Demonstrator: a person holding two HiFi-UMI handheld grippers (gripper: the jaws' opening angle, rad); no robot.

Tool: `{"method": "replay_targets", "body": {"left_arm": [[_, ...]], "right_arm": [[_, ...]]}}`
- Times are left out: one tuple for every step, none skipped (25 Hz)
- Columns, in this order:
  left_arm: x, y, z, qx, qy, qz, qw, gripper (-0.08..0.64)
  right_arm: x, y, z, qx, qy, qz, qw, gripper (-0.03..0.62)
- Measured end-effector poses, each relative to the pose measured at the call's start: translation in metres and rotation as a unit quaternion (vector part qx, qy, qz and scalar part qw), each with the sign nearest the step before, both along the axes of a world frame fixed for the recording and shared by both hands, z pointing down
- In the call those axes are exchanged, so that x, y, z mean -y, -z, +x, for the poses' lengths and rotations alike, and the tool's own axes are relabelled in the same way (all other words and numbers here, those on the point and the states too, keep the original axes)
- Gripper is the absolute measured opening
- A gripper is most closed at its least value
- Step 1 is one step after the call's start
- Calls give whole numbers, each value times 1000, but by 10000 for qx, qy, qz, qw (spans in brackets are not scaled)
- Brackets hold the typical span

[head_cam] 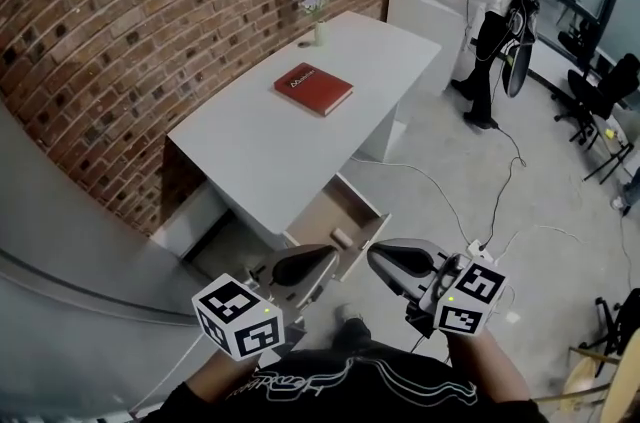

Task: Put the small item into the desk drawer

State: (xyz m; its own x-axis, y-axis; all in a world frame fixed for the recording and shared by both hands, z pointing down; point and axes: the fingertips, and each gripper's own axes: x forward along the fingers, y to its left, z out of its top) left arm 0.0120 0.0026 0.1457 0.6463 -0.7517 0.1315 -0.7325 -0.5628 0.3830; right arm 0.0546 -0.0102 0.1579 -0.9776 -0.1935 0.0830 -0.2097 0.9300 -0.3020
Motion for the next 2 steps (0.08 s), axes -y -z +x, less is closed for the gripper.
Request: {"method": "replay_targets", "body": {"left_arm": [[3, -2, -1, -11, 7, -18, 10000, 23], [7, -3, -2, -22, 12, -37, 10000, 23]], "right_arm": [[3, -2, -1, 3, -7, -18, 10000, 49], [7, -4, -1, 4, -13, -37, 10000, 49]]}}
